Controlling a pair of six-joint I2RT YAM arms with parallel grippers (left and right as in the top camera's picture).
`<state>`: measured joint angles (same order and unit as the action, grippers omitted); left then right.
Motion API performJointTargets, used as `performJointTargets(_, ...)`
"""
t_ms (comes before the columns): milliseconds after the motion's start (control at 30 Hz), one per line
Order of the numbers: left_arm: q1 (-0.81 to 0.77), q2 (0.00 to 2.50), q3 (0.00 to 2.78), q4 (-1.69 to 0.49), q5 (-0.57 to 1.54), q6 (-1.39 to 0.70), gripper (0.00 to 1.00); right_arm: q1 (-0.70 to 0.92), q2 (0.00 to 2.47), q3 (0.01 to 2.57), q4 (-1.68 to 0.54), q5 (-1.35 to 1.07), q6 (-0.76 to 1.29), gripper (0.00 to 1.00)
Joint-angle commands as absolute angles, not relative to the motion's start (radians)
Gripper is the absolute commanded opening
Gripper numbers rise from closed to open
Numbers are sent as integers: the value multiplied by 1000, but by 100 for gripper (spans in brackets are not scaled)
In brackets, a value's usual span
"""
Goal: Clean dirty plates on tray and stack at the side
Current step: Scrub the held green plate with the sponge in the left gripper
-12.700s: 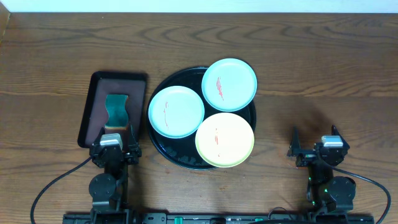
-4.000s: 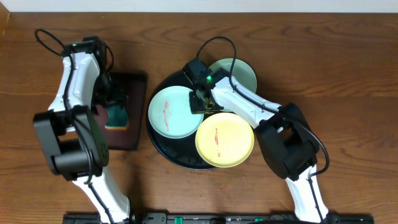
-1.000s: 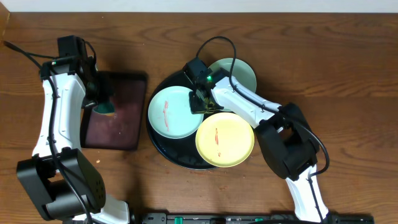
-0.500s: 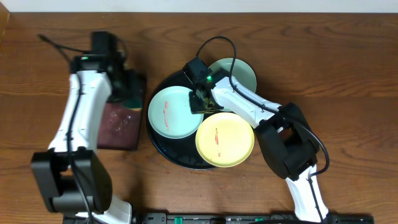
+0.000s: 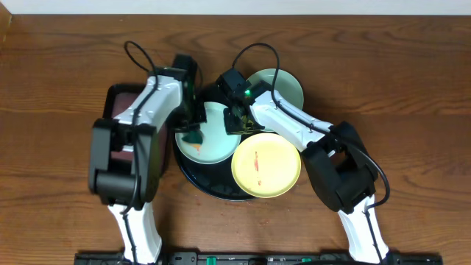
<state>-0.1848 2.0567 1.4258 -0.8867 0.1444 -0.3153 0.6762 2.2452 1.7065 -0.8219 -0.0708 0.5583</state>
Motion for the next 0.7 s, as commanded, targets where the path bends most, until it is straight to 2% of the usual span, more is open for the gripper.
performJointTargets(0, -194, 2066, 1430, -908, 147, -328, 7, 688, 2273, 1700, -818, -87, 545, 1)
performJointTargets(400, -249, 2067, 1407, -999, 150, -308, 7, 688, 2272, 1700, -818, -87, 545, 1)
performJointTargets(533, -254, 2067, 1404, -1001, 210, -267, 8, 688, 2272, 1700, -819, -87, 545, 1)
performJointTargets(667, -254, 2067, 1404, -940, 134, -270, 7, 688, 2272, 1700, -818, -87, 545, 1)
